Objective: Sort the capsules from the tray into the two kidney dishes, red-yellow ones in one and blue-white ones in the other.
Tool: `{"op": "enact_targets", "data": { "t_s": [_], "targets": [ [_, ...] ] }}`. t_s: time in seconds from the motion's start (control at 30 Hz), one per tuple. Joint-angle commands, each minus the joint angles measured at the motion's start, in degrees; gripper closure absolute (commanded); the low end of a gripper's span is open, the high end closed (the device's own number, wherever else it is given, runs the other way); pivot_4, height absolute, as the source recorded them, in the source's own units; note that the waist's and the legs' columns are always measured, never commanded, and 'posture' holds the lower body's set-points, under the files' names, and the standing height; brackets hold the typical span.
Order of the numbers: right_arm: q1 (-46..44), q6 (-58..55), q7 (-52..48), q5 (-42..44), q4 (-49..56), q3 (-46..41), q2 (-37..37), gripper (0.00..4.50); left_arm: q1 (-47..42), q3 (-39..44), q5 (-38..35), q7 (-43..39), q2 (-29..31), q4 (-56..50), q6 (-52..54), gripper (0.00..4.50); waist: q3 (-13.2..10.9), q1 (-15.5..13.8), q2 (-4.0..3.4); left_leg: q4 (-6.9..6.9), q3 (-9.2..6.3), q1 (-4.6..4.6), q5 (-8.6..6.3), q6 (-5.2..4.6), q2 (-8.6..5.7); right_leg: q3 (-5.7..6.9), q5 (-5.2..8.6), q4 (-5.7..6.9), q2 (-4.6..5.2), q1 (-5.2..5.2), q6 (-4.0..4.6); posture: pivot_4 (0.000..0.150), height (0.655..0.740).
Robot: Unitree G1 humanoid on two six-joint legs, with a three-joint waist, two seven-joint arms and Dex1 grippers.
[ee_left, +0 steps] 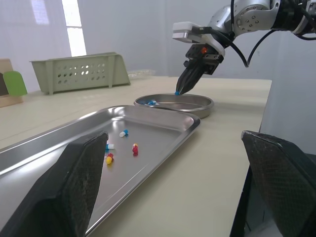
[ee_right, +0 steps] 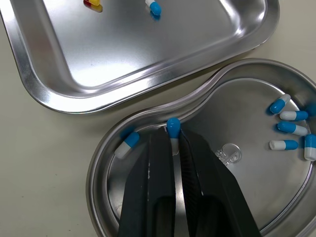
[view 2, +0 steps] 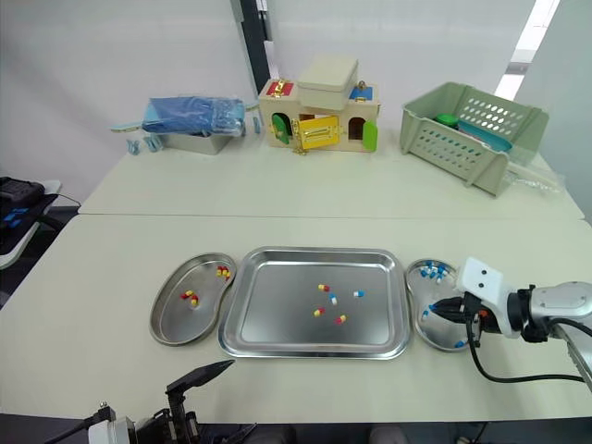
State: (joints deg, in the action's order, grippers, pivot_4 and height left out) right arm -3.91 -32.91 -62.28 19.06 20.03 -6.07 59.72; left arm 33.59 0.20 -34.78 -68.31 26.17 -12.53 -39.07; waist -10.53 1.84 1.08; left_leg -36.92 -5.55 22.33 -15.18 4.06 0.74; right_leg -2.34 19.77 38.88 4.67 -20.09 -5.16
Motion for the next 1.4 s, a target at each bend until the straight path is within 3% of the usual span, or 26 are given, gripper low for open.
{"op": "enact_targets", "data": {
  "t_s": [0.03, 0.27, 0.6, 0.8, 0.93, 1.03, 1.23, 1.4],
  "targets": [
    [0.92, 1.98, 0.29, -0.98, -0.87, -2.64, 1.36, 4.49, 0.38, -0.42, -0.75, -0.98, -0.37, 0.68, -0.40, 0.00, 0.00, -0.03, 0.00, 0.00, 0.00, 0.00, 0.00, 0.00, 0.00, 0.01, 0.00, 0.00, 0.00, 0.00, 0.00, 0.150, 0.7400],
    [2.24, 2.73, -0.69, -0.78, -1.58, -3.35, 1.95, 4.49, 0.02, 0.19, -1.03, -1.91, -1.07, 2.75, -1.32, 0.00, 0.00, 0.04, -0.01, 0.00, 0.01, -0.01, 0.00, 0.00, 0.00, 0.00, 0.00, 0.00, 0.00, 0.00, 0.00, 0.150, 0.7400],
    [1.99, 3.14, -1.23, -0.51, -2.70, -3.91, 2.31, 1.86, 0.52, 0.82, -1.62, -3.66, -2.32, 5.56, -2.96, 0.00, 0.00, 0.00, -0.01, 0.00, 0.00, -0.01, 0.00, 0.00, 0.00, 0.01, 0.00, 0.00, 0.00, 0.00, 0.00, 0.150, 0.7400],
    [2.82, 2.60, -2.15, 2.91, -2.50, -7.02, 0.94, 0.04, 0.31, 1.05, -0.77, -2.96, -2.60, 6.52, -3.00, 0.00, 0.00, -0.01, -0.01, 0.00, 0.00, 0.00, 0.00, 0.00, 0.00, 0.01, 0.00, 0.00, 0.00, 0.01, 0.00, 0.150, 0.7400],
    [5.23, 2.71, -6.23, 9.19, -3.06, -13.86, -0.16, 0.04, 0.49, 2.94, 0.61, 1.18, -1.15, 4.89, 0.46, 0.00, 0.00, -0.11, 0.00, 0.00, 0.00, -0.01, 0.00, 0.00, 0.00, 0.01, 0.00, 0.00, 0.00, 0.03, 0.00, 0.150, 0.7400],
    [7.64, 6.31, -8.67, 9.19, -6.51, -18.02, -0.01, 0.04, 0.18, 5.63, 0.93, 3.79, 2.25, 3.00, 5.17, 0.00, 0.00, -0.14, 0.00, -0.01, -0.03, -0.02, 0.00, 0.00, 0.00, 0.04, 0.00, -0.01, 0.00, 0.06, 0.00, 0.150, 0.7400],
    [13.47, 14.67, -12.02, 5.65, -17.88, -24.09, 0.71, 0.04, 2.02, 18.39, -1.52, 15.39, 14.84, -5.83, 27.10, 0.00, -0.01, -0.09, 0.03, 0.01, -0.01, -0.16, 0.00, 0.00, 0.00, 0.03, 0.00, -0.02, 0.00, 0.15, 0.00, 0.150, 0.7400],
    [15.96, 19.08, -13.07, 3.33, -24.59, -24.04, 1.15, 0.04, -1.32, 27.84, -3.07, 14.29, 25.23, -3.34, 39.91, 0.00, -0.01, 0.15, -0.05, 0.12, 0.05, -0.42, 0.00, 0.00, 0.02, -0.03, 0.01, 0.03, -0.02, 0.27, 0.01, 0.150, 0.7400]
  ]
}}
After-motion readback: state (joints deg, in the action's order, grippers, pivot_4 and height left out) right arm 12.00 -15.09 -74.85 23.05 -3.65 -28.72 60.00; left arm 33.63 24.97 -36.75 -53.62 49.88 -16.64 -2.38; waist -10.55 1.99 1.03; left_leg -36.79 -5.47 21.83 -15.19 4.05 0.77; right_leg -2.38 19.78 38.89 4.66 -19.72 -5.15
